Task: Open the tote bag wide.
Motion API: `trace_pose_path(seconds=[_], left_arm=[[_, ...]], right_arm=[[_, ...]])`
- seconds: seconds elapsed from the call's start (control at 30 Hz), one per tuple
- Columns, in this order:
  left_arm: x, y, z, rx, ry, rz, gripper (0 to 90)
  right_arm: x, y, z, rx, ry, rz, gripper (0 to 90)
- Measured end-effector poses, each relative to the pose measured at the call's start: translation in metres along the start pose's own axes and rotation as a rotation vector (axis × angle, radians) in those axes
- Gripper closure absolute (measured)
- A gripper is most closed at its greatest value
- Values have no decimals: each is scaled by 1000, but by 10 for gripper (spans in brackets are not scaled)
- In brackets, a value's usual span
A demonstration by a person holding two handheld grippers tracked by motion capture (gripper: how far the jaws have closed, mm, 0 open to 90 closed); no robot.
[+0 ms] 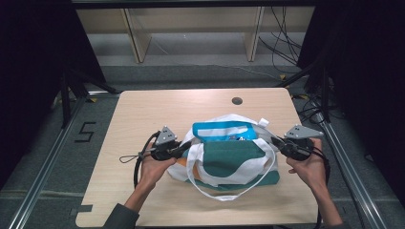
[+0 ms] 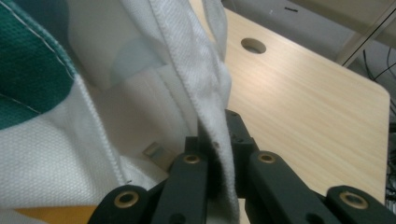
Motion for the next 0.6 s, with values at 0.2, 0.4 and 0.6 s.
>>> trace_pose_path(seconds=[0.2,0.4,0.6], left_arm=[[13,-4,7,26,46,-5,830],[18,-7,9,18,88,42,828],[36,-10,18,-4,188,119,827]], right_arm=[[15,1,8,1,32,-26,882],[26,7,14,-9,63,-11,882],[39,8,23,-17,109,-20,882]])
Point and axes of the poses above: each handheld gripper's, and its own axes: z roughly forward along the jaws, x roughly out of its underside, y roughly to its left, the point moved 5 cm from there along z, roughly forward along the jaws, and after that the axes turned 5 degrees about x, right-handed, at the moved point
